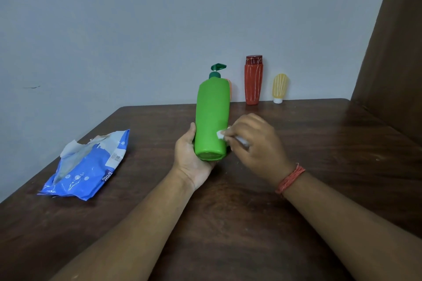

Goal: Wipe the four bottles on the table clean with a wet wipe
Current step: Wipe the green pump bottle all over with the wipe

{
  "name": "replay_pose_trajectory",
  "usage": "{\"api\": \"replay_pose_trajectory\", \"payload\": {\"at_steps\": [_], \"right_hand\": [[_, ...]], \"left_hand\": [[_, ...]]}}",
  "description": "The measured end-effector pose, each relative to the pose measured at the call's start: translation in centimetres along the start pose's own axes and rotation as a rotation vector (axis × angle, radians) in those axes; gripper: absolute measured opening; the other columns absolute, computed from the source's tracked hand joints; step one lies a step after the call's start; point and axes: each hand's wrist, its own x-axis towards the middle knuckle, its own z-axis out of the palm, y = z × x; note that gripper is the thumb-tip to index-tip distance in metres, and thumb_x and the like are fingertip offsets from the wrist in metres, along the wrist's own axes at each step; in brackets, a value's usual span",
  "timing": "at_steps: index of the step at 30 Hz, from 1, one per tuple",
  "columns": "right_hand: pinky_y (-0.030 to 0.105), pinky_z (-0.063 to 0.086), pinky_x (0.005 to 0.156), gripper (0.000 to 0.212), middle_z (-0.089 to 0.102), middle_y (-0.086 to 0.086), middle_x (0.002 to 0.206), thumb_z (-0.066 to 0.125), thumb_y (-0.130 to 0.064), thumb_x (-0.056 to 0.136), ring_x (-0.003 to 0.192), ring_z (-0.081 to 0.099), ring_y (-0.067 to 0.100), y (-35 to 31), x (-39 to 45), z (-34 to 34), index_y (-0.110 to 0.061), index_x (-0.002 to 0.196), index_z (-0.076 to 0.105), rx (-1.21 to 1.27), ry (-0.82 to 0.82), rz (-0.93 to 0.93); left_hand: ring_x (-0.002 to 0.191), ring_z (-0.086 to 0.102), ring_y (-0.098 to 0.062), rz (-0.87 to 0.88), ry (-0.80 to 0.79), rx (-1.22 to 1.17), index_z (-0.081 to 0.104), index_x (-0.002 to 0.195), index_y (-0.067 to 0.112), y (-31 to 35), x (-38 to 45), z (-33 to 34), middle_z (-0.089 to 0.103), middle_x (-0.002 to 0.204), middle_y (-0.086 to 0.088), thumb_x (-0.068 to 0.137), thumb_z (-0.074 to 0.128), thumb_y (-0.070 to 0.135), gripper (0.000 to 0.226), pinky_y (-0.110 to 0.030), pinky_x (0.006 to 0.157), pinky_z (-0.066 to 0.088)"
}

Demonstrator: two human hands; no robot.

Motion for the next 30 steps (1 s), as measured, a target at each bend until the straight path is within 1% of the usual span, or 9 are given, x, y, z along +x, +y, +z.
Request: {"api": "replay_pose_trajectory", "payload": {"at_steps": [2,4,9,12,15,20,24,28,30], "right_hand": [[0.023,0.047,0.071,0.003,0.063,-0.001,0.086,0.067,-0.008,0.089,0.080,0.056,0.008,-0.3,-0.2,-0.2,-0.007,0.090,0.070,0.069,0.080,0.141],[0.012,0.043,0.070,0.001,0.064,-0.003,0.085,0.070,-0.008,0.087,0.077,0.056,0.000,-0.7,-0.4,-0.3,-0.008,0.088,0.070,0.147,0.065,0.191],[0.019,0.051,0.065,0.004,0.070,-0.007,0.080,0.076,-0.011,0.083,0.072,0.065,0.006,-1.0,-0.9,-0.1,-0.013,0.082,0.072,0.341,-0.121,0.298],[0.021,0.051,0.061,0.007,0.070,-0.009,0.075,0.075,-0.009,0.084,0.066,0.063,0.003,-0.7,-0.7,0.6,-0.015,0.082,0.073,0.377,-0.005,0.457],[0.026,0.054,0.066,0.016,0.069,-0.004,0.075,0.072,-0.007,0.086,0.070,0.064,0.008,0.8,-0.3,0.4,-0.021,0.079,0.070,0.402,0.156,0.625],[0.032,0.057,0.072,0.023,0.069,-0.007,0.076,0.071,-0.009,0.087,0.074,0.065,0.009,3.6,0.3,-1.0,-0.030,0.076,0.066,0.391,0.367,0.764],[0.032,0.057,0.076,0.025,0.069,-0.009,0.077,0.070,-0.009,0.088,0.077,0.065,0.009,5.1,0.8,-2.6,-0.032,0.079,0.067,0.354,0.527,0.786],[0.029,0.057,0.079,0.023,0.072,-0.008,0.086,0.069,-0.009,0.090,0.083,0.068,0.009,5.1,0.7,-3.0,-0.032,0.088,0.070,0.301,0.510,0.759],[0.023,0.055,0.080,0.017,0.070,-0.007,0.091,0.070,-0.008,0.088,0.085,0.067,0.004,4.6,0.4,-2.8,-0.024,0.095,0.073,0.237,0.448,0.661]], "left_hand": [[0.093,0.070,-0.030,-0.005,-0.013,-0.018,0.067,0.122,0.006,-0.2,0.0,0.2,0.071,0.113,-0.018,0.105,0.032,0.047,0.056,-0.046,0.091,0.051],[0.094,0.069,-0.031,0.001,-0.016,-0.015,0.068,0.119,0.004,-0.2,0.0,0.2,0.071,0.111,-0.020,0.105,0.032,0.047,0.058,-0.044,0.092,0.050],[0.101,0.068,-0.032,0.014,-0.028,-0.004,0.063,0.126,0.001,0.7,0.0,-0.8,0.069,0.110,-0.023,0.105,0.029,0.048,0.063,-0.045,0.097,0.049],[0.094,0.071,-0.029,-0.015,-0.048,0.074,0.067,0.122,0.006,0.6,0.0,-0.5,0.072,0.110,-0.017,0.104,0.032,0.051,0.059,-0.045,0.087,0.052],[0.086,0.071,-0.032,-0.072,-0.104,0.190,0.069,0.118,0.007,0.0,-0.5,0.2,0.073,0.107,-0.017,0.102,0.034,0.053,0.059,-0.050,0.078,0.057],[0.076,0.066,-0.035,-0.129,-0.217,0.354,0.064,0.127,0.005,-0.7,-0.8,0.7,0.070,0.103,-0.020,0.099,0.037,0.055,0.063,-0.039,0.061,0.054],[0.074,0.066,-0.037,-0.123,-0.274,0.434,0.062,0.130,0.006,-1.0,-0.9,0.9,0.068,0.101,-0.022,0.093,0.043,0.054,0.062,-0.040,0.061,0.051],[0.074,0.065,-0.038,-0.121,-0.292,0.443,0.062,0.129,0.007,-1.0,-0.9,0.9,0.068,0.101,-0.023,0.093,0.044,0.053,0.061,-0.040,0.060,0.051],[0.072,0.065,-0.038,-0.110,-0.285,0.428,0.062,0.128,0.006,-0.8,-0.9,0.8,0.068,0.100,-0.024,0.093,0.043,0.052,0.061,-0.039,0.058,0.051]]}}
